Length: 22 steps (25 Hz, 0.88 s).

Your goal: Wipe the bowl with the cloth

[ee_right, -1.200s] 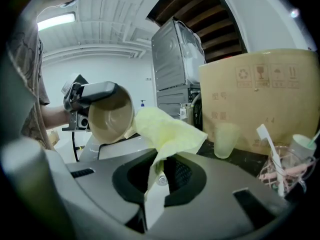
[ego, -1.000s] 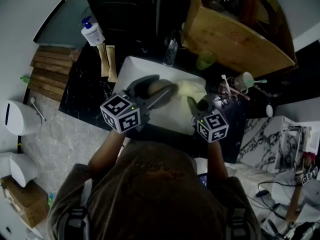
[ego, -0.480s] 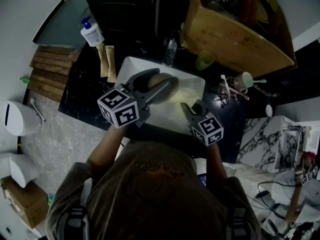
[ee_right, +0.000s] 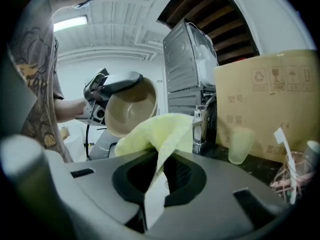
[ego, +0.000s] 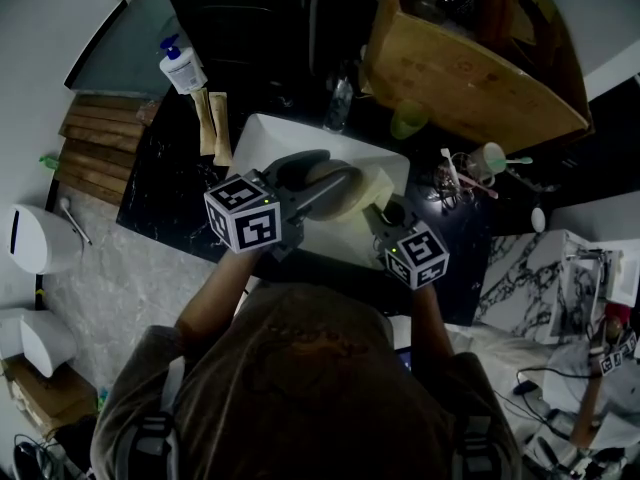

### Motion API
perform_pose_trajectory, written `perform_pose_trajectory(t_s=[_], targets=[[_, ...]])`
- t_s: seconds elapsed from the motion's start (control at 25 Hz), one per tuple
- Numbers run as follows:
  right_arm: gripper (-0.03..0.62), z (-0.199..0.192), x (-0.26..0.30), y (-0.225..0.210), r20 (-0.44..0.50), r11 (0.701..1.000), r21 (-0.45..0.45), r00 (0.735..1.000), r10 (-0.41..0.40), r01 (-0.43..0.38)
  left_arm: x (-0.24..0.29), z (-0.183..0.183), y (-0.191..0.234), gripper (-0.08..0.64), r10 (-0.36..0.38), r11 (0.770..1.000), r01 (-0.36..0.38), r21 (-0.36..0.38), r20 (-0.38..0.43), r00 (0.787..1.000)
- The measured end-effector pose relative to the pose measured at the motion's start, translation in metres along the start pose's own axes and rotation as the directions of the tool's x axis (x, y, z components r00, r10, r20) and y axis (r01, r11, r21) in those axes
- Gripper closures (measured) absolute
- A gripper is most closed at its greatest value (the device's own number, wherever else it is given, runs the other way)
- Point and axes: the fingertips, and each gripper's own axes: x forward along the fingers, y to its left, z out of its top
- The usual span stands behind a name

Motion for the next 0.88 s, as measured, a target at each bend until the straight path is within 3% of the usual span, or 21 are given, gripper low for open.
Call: perform_pose_trajectory(t_s=[0.2, 0.88], targets=[[0.572, 0.006, 0.002, 0.001, 0.023, 0.999, 0.032, 1.000, 0.006, -0.007, 0.006, -0.004, -0.002, 0.311, -0.006, 1.000, 0.006, -0.006, 0.000, 1.000], [0.572, 0.006, 0.015, 0.032, 0.010, 0.997, 0.011, 0.997, 0.072, -0.072, 0.021, 0.010, 0.007, 0.314, 0.021, 0.999, -0.016, -0.050, 0.104, 0.994]])
